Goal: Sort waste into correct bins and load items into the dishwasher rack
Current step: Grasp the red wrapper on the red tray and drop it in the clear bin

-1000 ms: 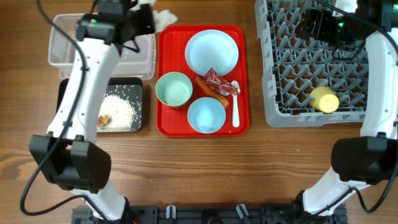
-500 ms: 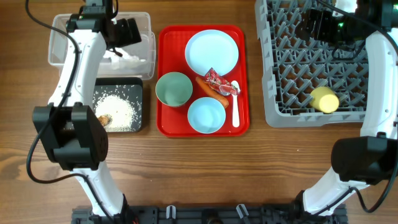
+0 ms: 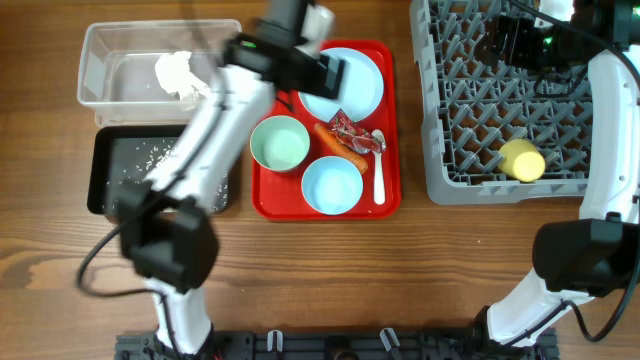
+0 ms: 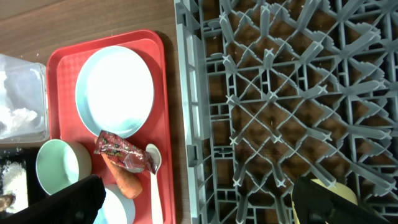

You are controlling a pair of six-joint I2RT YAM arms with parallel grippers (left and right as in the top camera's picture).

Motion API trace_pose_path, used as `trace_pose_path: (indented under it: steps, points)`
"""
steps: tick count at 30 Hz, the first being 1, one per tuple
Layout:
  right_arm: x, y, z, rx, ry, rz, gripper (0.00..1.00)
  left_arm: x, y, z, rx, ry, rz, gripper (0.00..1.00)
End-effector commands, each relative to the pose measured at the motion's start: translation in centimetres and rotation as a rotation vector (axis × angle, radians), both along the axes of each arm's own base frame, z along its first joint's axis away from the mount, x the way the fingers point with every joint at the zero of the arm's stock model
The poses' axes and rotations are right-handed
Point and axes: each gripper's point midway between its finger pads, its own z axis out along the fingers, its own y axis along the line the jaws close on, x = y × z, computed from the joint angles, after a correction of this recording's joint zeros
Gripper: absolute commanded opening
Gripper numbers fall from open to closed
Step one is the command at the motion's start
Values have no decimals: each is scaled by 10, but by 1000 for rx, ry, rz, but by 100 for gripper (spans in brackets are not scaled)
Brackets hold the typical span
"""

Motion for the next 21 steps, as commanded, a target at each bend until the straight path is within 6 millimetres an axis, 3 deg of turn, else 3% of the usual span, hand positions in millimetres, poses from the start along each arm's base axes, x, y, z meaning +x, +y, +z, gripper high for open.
trace_pose_path:
  steps: [1, 6, 9, 15, 21]
  points:
    - [-2, 5, 12, 1, -32, 28, 100, -12, -25, -61, 123, 69, -122, 99]
    - [-2, 6, 12, 2, -32, 28, 100, -23, -25, -114, 184, 174, -155, 93]
    - [-2, 6, 12, 2, -33, 28, 100, -21, -26, -117, 183, 171, -154, 90]
    - [-2, 5, 12, 0, -33, 31, 100, -19, -27, -135, 190, 187, -154, 73]
    - [-2, 5, 12, -1, -33, 32, 100, -16, -29, -136, 185, 177, -153, 43]
